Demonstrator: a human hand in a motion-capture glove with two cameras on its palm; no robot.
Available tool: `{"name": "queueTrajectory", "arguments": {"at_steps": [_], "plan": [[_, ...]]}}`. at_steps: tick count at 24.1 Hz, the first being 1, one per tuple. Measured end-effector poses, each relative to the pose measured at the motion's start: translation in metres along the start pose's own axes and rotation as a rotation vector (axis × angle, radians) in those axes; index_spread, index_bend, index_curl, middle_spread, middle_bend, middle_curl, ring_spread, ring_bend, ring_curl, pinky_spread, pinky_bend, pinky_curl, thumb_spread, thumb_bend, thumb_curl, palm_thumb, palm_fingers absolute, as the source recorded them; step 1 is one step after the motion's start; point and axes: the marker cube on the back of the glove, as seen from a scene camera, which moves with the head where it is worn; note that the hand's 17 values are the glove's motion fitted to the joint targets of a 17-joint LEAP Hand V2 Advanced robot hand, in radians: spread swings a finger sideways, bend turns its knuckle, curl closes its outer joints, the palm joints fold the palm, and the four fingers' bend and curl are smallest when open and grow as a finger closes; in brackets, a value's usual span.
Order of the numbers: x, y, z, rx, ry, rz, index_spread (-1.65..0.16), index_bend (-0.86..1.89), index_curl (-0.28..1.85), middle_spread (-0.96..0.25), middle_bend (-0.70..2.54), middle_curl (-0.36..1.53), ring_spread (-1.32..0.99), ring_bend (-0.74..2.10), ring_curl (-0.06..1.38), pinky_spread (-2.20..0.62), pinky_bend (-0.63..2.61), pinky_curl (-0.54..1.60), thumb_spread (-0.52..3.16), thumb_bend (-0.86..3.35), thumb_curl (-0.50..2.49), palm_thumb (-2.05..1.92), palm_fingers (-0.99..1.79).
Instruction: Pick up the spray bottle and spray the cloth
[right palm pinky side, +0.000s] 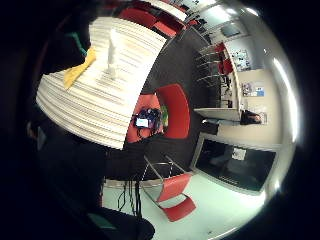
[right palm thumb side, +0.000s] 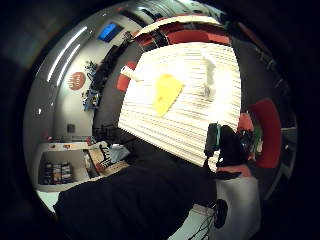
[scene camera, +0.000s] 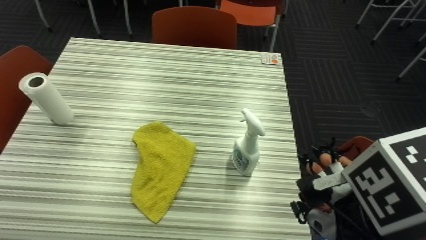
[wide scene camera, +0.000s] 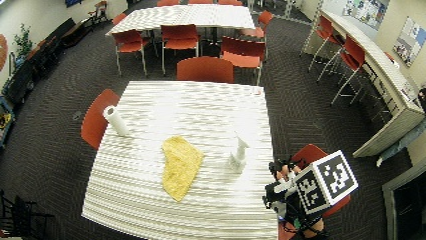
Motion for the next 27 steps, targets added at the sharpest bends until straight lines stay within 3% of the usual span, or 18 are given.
{"name": "queueTrajectory", "arguments": {"at_steps": [11, 27], "plan": [[0.003, 0.000, 0.001, -0.001, 0.006, 0.009, -0.30, 0.14, 0.15, 0.00, 0.17, 0.13, 0.01, 0.48, 0.23, 0.06, 0.63, 0.29, 0.77, 0.40, 0.24, 0.71, 0.51], [-0.003, -0.001, 0.016, -0.013, -0.083, 0.006, -0.34, 0.15, 0.22, 0.00, 0.17, 0.21, 0.01, 0.50, 0.29, 0.06, 0.62, 0.35, 0.98, 0.29, 0.35, 0.76, 0.48]]}}
